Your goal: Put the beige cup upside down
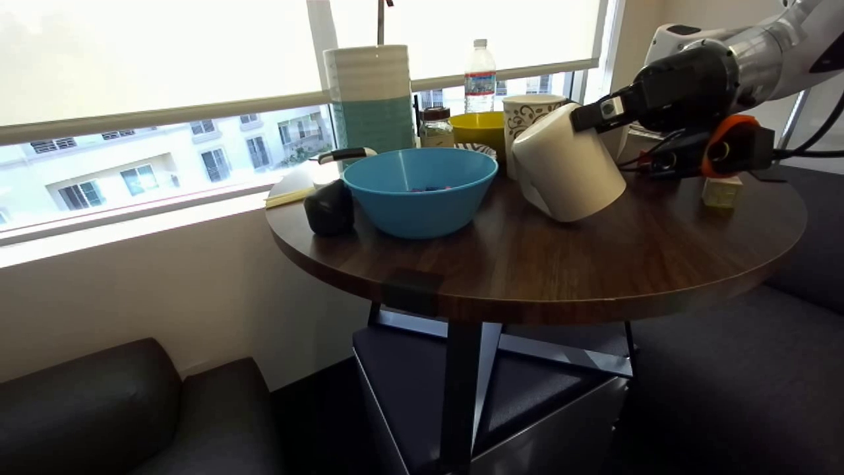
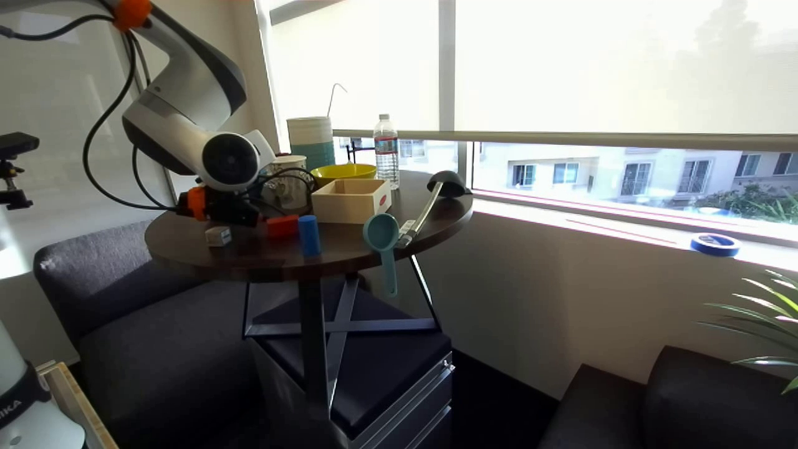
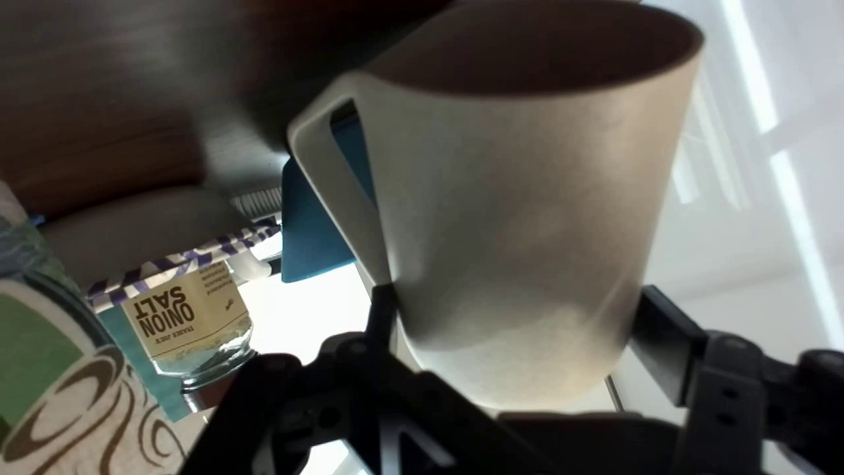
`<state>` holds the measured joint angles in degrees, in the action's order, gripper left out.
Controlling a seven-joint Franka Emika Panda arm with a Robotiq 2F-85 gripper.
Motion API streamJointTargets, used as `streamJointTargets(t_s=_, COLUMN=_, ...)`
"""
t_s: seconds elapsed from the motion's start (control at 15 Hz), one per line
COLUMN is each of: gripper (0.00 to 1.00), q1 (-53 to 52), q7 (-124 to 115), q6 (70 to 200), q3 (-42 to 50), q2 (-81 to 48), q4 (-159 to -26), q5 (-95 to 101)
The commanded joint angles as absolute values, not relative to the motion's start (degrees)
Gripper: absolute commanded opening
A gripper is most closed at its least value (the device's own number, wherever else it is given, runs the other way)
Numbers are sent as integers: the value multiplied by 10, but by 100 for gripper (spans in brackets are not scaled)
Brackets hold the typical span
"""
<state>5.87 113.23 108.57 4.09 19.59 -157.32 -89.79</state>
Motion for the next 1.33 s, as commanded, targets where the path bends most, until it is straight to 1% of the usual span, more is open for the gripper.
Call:
streamJointTargets(t_s=0.0, gripper=62, q1=69, q7=1144, q6=1077, q3=39, q2=194, q4=-1573, q5=-892)
streamJointTargets(t_s=0.07, gripper=70, q1=70, q7=1143, q6=1077, q3=39, q2=194, q4=-1573, q5=-891)
streamJointTargets(t_s=0.13, gripper=81, q1=70, q7=1143, q6=1077, q3=39, q2=195, q4=-1573, q5=-890)
streamJointTargets(t_s=0.4, gripper=86, q1=73, q7=1141, q6=1078, q3=40, q2=197, q4=-1573, q5=-887)
streamJointTargets(t_s=0.47, gripper=88, q1=74, q7=1140, q6=1078, q3=40, q2=198, q4=-1573, q5=-886)
streamJointTargets(t_s=0.53, gripper=89, q1=75, q7=1140, q6=1078, q3=40, q2=199, q4=-1573, q5=-885)
streamJointTargets(t_s=0.6, gripper=91, q1=76, q7=1140, q6=1076, q3=41, q2=199, q4=-1573, q5=-885)
streamJointTargets(t_s=0.67, gripper=97, q1=77, q7=1140, q6=1076, q3=42, q2=199, q4=-1573, q5=-885)
streamJointTargets(t_s=0.8, gripper=100, q1=78, q7=1140, q6=1075, q3=43, q2=199, q4=-1573, q5=-884)
streamJointTargets(t_s=1.13, gripper=100, q1=80, q7=1135, q6=1082, q3=40, q2=207, q4=-1573, q5=-876)
streamJointTargets(t_s=1.27, gripper=100, q1=80, q7=1118, q6=1113, q3=28, q2=223, q4=-1572, q5=-861)
